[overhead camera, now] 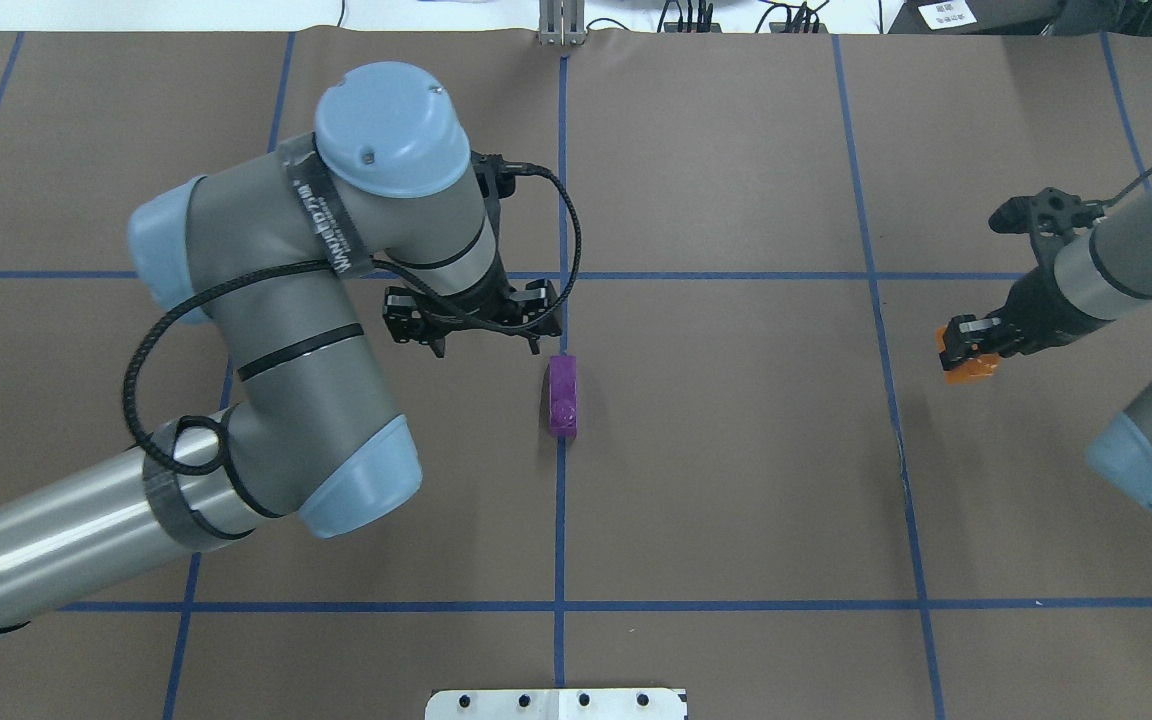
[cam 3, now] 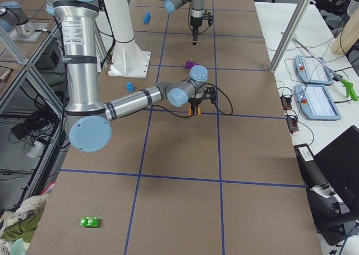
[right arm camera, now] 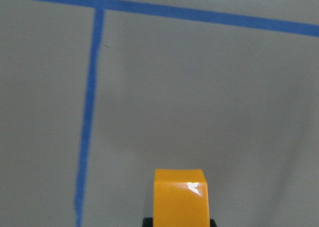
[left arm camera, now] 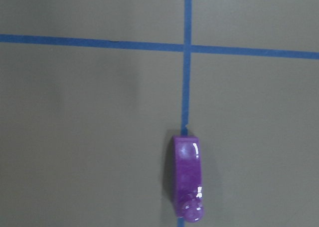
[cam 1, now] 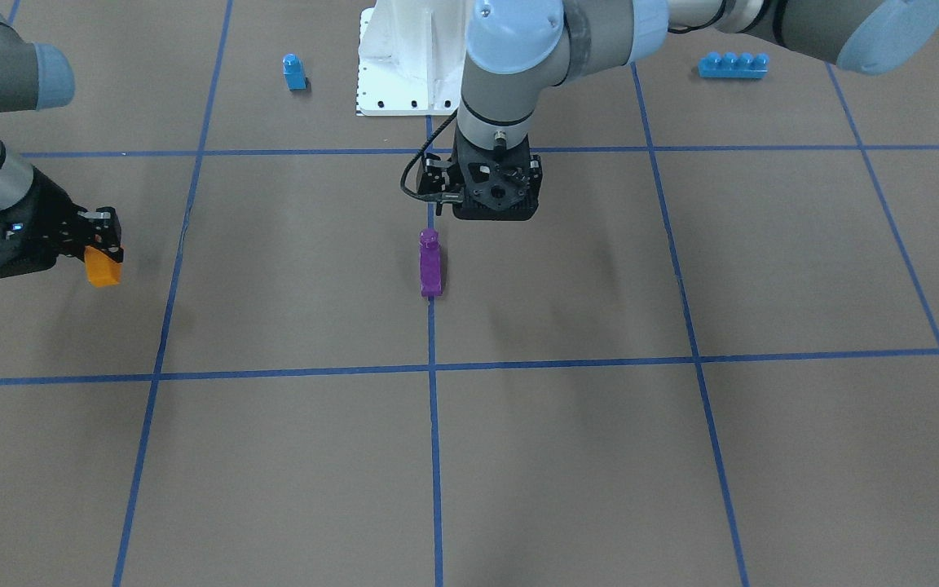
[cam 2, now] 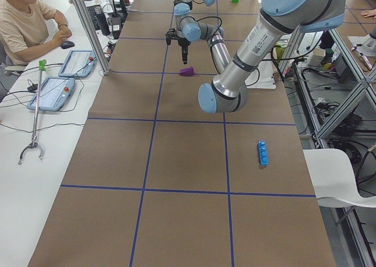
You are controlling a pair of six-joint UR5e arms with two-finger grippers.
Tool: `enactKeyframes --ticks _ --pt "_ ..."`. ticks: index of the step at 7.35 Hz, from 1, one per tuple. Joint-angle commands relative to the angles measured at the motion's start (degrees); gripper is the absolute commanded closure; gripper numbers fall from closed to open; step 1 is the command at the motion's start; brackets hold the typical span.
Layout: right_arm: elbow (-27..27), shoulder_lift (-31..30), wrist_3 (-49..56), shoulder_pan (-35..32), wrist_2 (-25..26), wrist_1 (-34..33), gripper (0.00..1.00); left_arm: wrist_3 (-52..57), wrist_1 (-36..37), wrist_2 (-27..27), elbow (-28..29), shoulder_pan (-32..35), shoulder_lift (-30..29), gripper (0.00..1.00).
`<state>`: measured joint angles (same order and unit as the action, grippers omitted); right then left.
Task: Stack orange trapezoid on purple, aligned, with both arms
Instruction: 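Carry the orange block over the purple block while the left arm withdraws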
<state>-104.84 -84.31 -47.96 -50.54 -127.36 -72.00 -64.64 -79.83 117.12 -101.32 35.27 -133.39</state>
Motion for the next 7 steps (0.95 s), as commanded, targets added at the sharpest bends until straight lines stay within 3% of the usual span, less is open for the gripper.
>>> enactKeyframes --ticks 1,2,3,4,5,7 --pt "-0.1 11.4 -11.2 8.3 2.5 -2.6 1.00 7.3 0.0 0.0 -6.5 1.8 8.6 0.00" --pt "-0.2 18.8 -12.5 11.3 4.8 -10.2 1.00 10.2 -0.1 0.1 -7.8 2.7 11.5 0.00" --pt "0.6 26.8 -15.3 16.7 10.9 -18.0 1.00 13.2 -0.1 0.1 -10.6 3.8 15.8 0.00" --pt "3.7 32.8 -19.3 19.9 15.2 -21.5 1.00 15.1 -0.1 0.1 -13.4 4.3 19.5 0.00" --pt "8.1 36.8 -20.8 21.7 15.9 -21.5 1.00 15.4 -0.3 0.2 -13.6 4.9 20.7 0.00" --pt "10.3 38.2 -20.8 23.1 17.8 -21.5 1.00 15.3 -0.6 0.2 -13.4 4.8 20.8 0.00"
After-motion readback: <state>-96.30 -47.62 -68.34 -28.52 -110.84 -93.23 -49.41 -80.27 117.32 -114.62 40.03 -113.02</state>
